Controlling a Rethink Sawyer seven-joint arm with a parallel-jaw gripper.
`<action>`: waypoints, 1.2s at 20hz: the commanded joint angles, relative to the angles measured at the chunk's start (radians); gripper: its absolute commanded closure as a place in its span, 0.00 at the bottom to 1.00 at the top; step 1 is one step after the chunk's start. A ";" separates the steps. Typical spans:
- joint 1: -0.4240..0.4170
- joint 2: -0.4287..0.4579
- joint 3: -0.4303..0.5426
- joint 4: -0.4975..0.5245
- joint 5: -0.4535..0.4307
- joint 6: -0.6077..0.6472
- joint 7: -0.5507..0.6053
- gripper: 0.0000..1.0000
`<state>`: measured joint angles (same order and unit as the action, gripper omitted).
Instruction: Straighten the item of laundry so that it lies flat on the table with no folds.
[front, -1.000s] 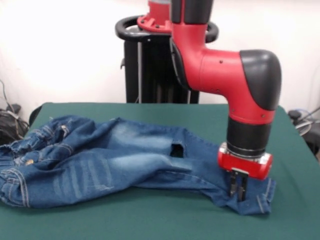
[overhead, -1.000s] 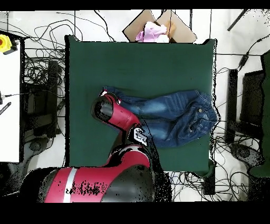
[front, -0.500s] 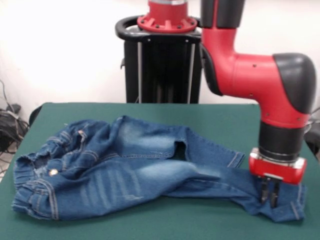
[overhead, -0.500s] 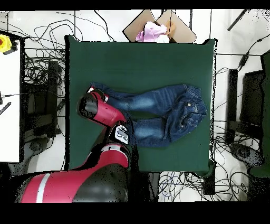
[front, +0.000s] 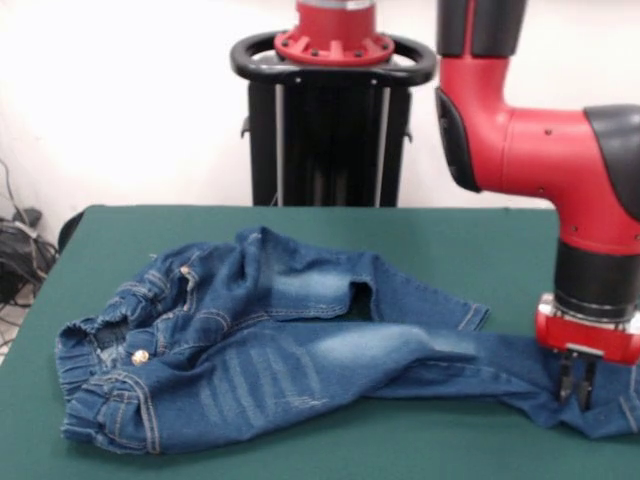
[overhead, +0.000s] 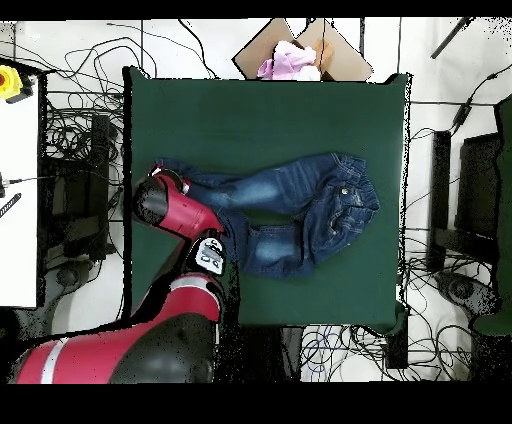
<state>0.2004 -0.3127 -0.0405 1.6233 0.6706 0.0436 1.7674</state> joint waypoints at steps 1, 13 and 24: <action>0.030 0.055 -0.003 -0.020 0.045 0.189 0.247 1.00; -0.173 -0.080 0.059 0.166 -0.082 0.086 0.139 0.00; -0.276 -0.441 0.177 0.355 -0.093 0.343 0.135 0.00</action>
<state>-0.0392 -0.5761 0.0004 1.8399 0.5909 0.1800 1.7676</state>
